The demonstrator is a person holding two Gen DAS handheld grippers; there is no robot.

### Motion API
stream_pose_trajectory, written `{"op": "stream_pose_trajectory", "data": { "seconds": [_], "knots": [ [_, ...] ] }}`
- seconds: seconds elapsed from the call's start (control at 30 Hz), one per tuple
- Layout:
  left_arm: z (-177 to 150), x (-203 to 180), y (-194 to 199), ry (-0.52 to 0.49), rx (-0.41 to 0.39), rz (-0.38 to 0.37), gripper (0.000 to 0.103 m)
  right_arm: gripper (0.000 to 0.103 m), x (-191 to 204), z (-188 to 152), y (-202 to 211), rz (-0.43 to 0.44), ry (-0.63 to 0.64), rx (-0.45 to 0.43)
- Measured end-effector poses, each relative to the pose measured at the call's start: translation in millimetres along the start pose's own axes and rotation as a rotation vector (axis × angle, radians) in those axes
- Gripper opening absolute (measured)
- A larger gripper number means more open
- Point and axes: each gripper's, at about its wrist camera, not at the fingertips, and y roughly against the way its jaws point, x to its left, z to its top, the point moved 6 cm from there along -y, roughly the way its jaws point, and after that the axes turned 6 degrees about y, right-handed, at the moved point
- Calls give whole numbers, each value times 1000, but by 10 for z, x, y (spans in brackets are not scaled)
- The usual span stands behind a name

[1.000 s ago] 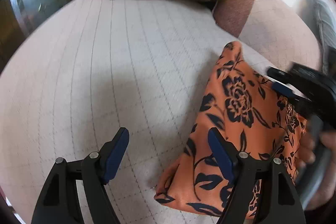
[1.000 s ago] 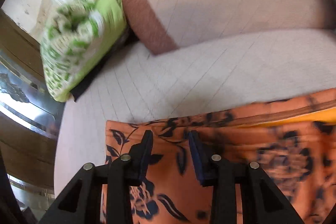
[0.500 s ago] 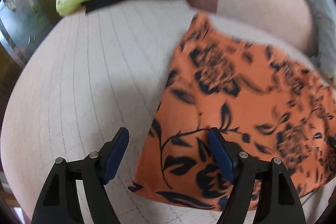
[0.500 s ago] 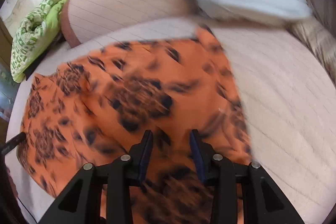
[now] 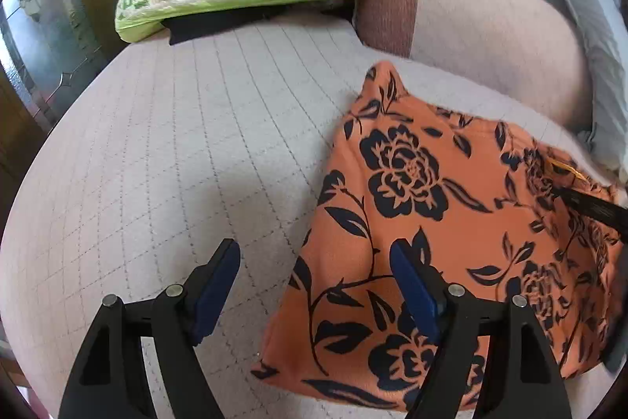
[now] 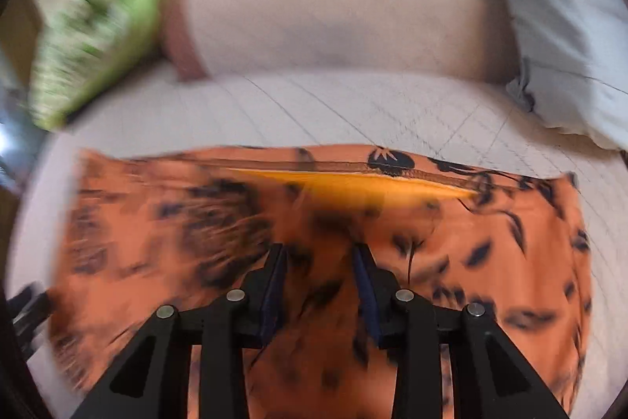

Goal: Fold small clothes

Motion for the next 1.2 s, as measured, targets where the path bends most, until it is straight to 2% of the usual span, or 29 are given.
{"op": "stream_pose_trajectory", "data": {
  "seconds": [0.03,0.07,0.13,0.23,0.3,0.43,0.67,0.87,0.93,1.2],
  "knots": [
    [-14,-7,-69,-8,20,6,79,40,-35,74,-122,-43,21,-12],
    [-48,-27,-136,-26,50,16,79,45,-42,127,-120,-56,35,-46],
    [-115,-64,-192,-68,72,35,79,45,-60,196,-57,-65,23,-68],
    [-70,-119,-16,-92,7,25,79,46,-173,121,201,-24,-44,-122],
    [-31,-195,180,-108,-64,-7,79,47,-250,-15,452,-18,-55,-159],
    [-21,-358,517,-121,-180,-39,83,47,-384,-526,1077,-23,-12,-225],
    [-126,-560,882,-143,-259,-65,84,47,-498,-1293,1632,18,-58,-254],
    [-176,-605,1100,-136,-304,-78,84,48,-357,-1497,1812,77,-92,-294],
    [-207,-617,1165,-130,-310,-80,84,52,-304,-1544,1827,98,-96,-299],
    [-249,-631,1215,-121,-316,-74,84,53,-321,-1715,1658,128,-130,-242]
  ]
}}
